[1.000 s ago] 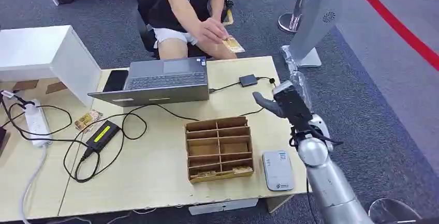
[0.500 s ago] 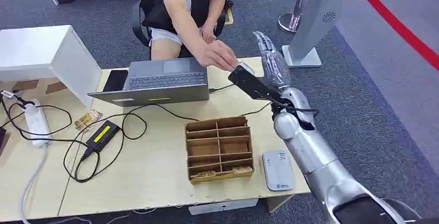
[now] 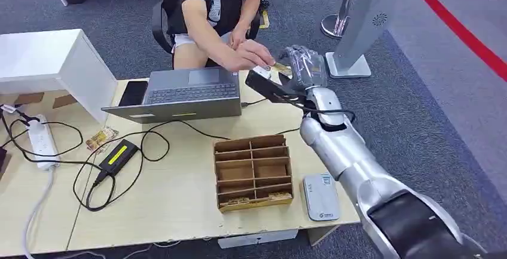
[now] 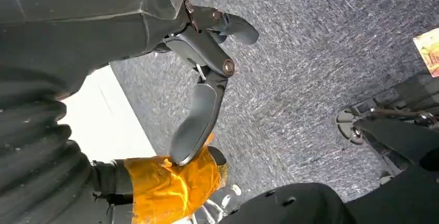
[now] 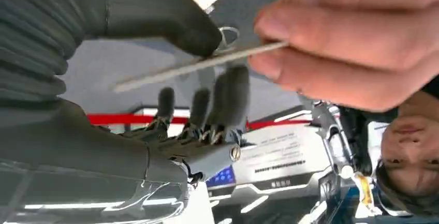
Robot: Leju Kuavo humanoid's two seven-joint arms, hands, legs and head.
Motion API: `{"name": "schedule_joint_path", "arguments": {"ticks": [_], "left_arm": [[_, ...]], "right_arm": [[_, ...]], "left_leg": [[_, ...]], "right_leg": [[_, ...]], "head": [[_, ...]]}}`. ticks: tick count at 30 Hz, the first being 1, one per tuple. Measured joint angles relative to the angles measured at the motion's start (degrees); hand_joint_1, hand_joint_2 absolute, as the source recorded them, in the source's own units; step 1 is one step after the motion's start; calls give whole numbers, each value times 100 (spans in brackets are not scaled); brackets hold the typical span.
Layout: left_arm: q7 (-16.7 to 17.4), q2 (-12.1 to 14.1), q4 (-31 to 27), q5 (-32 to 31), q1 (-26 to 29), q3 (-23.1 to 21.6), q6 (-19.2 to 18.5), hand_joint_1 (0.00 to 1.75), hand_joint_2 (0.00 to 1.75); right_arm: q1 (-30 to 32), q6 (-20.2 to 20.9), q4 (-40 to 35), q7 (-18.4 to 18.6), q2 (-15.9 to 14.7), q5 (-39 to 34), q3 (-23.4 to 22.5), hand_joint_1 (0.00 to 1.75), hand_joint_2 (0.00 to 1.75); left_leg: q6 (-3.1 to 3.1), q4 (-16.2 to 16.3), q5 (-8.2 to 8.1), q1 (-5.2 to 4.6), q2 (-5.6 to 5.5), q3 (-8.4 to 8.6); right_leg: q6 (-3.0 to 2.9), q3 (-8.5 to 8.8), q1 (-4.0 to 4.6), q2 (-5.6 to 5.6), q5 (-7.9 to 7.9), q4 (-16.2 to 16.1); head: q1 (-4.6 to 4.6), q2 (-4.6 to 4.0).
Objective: Pass the card to the sensor for recognition and then transmit it.
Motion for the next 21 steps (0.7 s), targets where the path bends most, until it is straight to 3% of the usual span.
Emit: {"name": "schedule_joint_path", "arguments": {"ticks": [6, 10, 14, 21], "left_arm": [[57, -35, 0, -271, -88, -4, -41, 0, 175], [55, -52, 0, -306, -87, -4, -26, 0, 175], [24, -57, 0, -249, -49, 7, 48, 0, 175], [-20, -55, 0, -223, -2, 59, 96, 0, 175]], "right_arm": [[-373, -352, 746, 75, 148, 478, 37, 175, 175], [-376, -656, 876, -460, 223, -146, -123, 175, 175], [-141, -780, 635, -1093, 286, -785, -376, 175, 175], [298, -750, -108, -1183, 286, -964, -461, 175, 175]], "left_leg": [[0, 1, 0, 0, 1, 0], [0, 1, 0, 0, 5, 1], [0, 1, 0, 1, 4, 2], [0, 0, 0, 1, 4, 0]], "right_leg": [[0, -2, 0, 3, 0, 0], [0, -4, 0, 8, 1, 0], [0, -4, 1, 8, 0, 0], [0, -5, 1, 7, 0, 1]], "head": [[-2, -2], [-2, -2], [-2, 0], [-2, -2]]}}
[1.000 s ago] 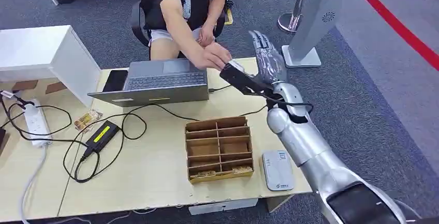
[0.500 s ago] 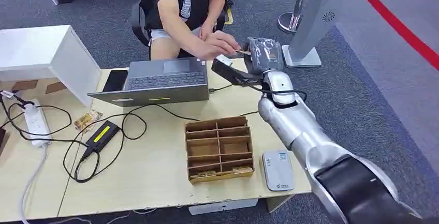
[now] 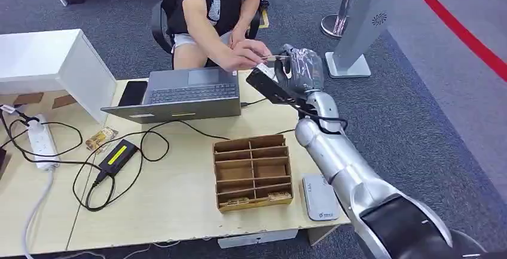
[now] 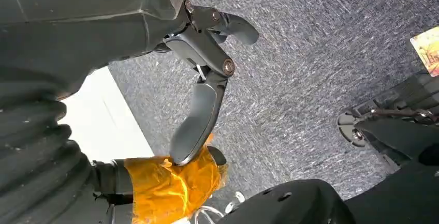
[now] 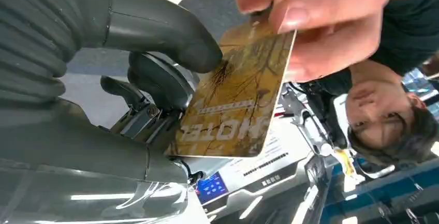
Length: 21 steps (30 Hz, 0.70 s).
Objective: Pass the card to the sensor for recognition and then transmit it.
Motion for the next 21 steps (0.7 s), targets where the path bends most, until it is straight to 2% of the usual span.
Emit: {"name": "schedule_joint_path", "arguments": {"ticks": [3, 6, 9, 12, 17, 21], "left_arm": [[-9, 0, 0, 28, 9, 11, 17, 0, 175], [-68, 4, 0, 109, 87, 103, 63, 0, 175], [-196, 22, 0, 288, 221, 253, 172, 0, 175], [-293, 53, 0, 393, 360, 430, 260, 0, 175], [-315, 79, 0, 442, 462, 614, 341, 0, 175], [-317, 83, 0, 444, 483, 726, 345, 0, 175]], "right_arm": [[121, 70, -236, -110, -2, -164, -13, 175, 175], [549, 285, -965, -212, -110, -477, -9, 175, 175], [1197, 553, -2111, -144, -449, -732, 2, 175, 175], [1920, 616, -3091, -122, -869, -848, -39, 175, 175], [2757, 599, -3952, -212, -1384, -848, -278, 175, 175], [3185, 669, -4343, -295, -1620, -933, -448, 175, 175]], "left_leg": [[0, 1, 0, 0, 0, 1], [0, 2, 0, 0, -1, 1], [1, 2, -5, 0, -8, -2], [12, 2, -17, -2, -7, -5], [8, 2, -22, -2, -4, -4], [8, 2, -21, -2, -2, -3]], "right_leg": [[0, 1, 0, 0, 0, -1], [0, 1, 0, -1, 0, -3], [6, 2, 0, -9, -5, -10], [7, 2, -1, -9, -6, -13], [8, 3, -1, -7, -6, -16], [8, 3, -1, -6, -6, -15]], "head": [[0, 2], [-2, 0], [4, 0], [2, 0], [2, 0], [0, 2]]}}
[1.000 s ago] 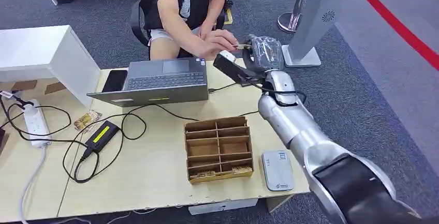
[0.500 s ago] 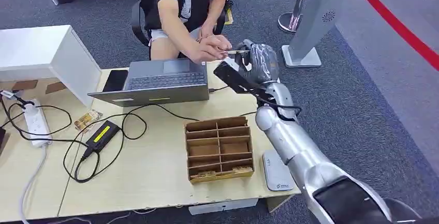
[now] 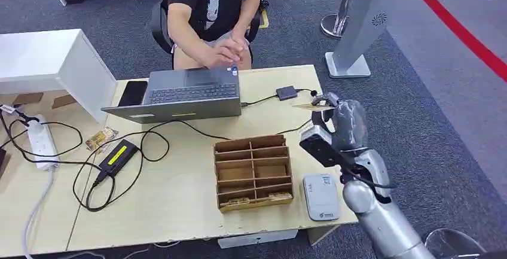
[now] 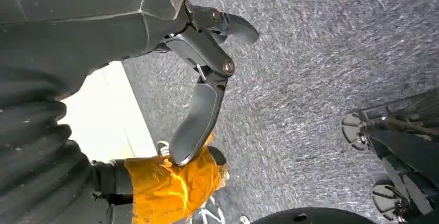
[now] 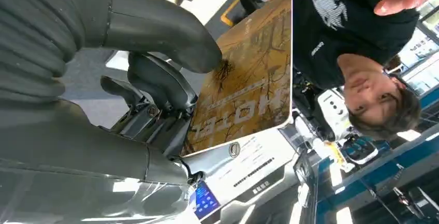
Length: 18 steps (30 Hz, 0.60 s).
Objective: Pass the card to the sensor for recognition and then transmit it.
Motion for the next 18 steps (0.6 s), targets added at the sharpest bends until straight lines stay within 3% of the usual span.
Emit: {"name": "schedule_joint_path", "arguments": {"ticks": [13, 15, 16, 18], "left_arm": [[-26, 0, 0, 15, -3, 131, 2, 0, 175], [-22, 4, 0, 55, -4, 140, 7, 0, 175], [-9, 9, 0, 77, -13, 157, 7, 0, 175], [11, 26, 0, 90, -1, 210, 4, 0, 175]], "right_arm": [[399, 144, -474, 2, -330, 2, -177, 175, 175], [408, 506, -487, 254, -453, 230, -164, 175, 175], [451, 856, -494, 348, -652, 324, -131, 175, 175], [591, 1143, -494, 233, -1080, 306, -120, 175, 175]], "left_leg": [[-1, 0, 2, 0, 0, 2], [0, 0, 1, 0, 1, 6], [1, 1, 1, -2, -5, 4], [6, 3, 4, -2, -29, -7]], "right_leg": [[0, 1, 0, 2, 0, 4], [0, 1, 0, 3, 0, 2], [2, 5, -2, -5, -1, 0], [8, 9, -2, -29, -5, 0]], "head": [[0, 0], [-4, -2], [-7, -2], [4, -2]]}}
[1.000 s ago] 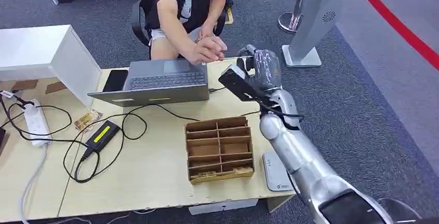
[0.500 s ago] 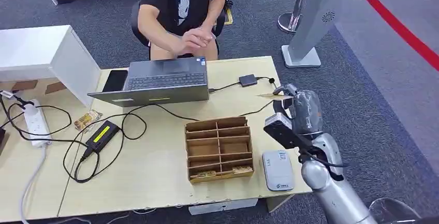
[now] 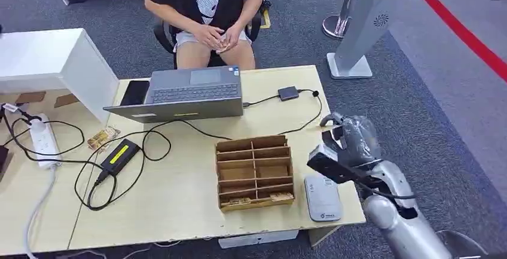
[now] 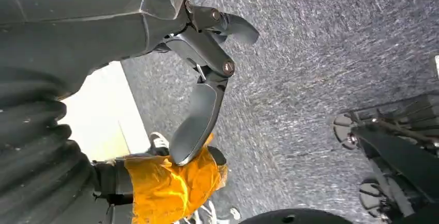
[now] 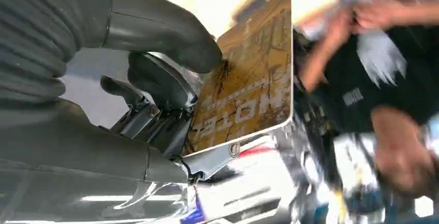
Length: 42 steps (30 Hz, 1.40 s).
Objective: Pass the card to the sensor for recognition and then transmit it.
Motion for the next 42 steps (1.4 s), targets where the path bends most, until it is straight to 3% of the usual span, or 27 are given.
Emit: {"name": "schedule_joint_path", "arguments": {"ticks": [4, 13, 21, 26, 29, 42], "left_arm": [[7, 37, 2, -7, 0, 76, -9, 0, 175], [28, 55, 2, -50, -6, 227, -26, 0, 175], [39, 55, 2, -96, -5, 347, -33, 0, 175], [68, 55, 2, -175, -13, 350, -52, 0, 175], [70, 52, 2, -247, -28, 350, -79, 0, 175], [72, 52, 2, -350, -37, 350, -109, 0, 175]], "right_arm": [[147, 422, -53, -231, -584, -6, 0, 175, 175], [21, 1234, -223, -168, -1437, -32, 216, 175, 175], [-168, 1481, -367, -153, -2029, -286, 450, 175, 175], [-527, 1829, -249, -164, -2128, -247, 809, 175, 175], [-893, 1965, 2, -170, -2108, -188, 1253, 175, 175], [-1604, 2096, 654, -170, -1914, -297, 2407, 175, 175]], "left_leg": [[4, 1, -3, -4, 11, 1], [4, 0, -2, -4, 15, 4], [4, 1, -2, -4, 14, 3], [4, 0, -2, -3, 21, 5], [6, 0, 1, -3, 25, 6], [6, 0, 4, -3, 22, 4]], "right_leg": [[3, -2, -4, 11, 4, 0], [3, -2, -4, 17, 4, 1], [4, -2, -4, 16, 4, 1], [3, -2, -4, 22, 5, 2], [2, -1, -3, 23, 7, 3], [1, -1, -3, 21, 7, 5]], "head": [[-4, 2], [-4, 0], [-4, 0], [-7, 0], [-4, 2], [-7, 0]]}}
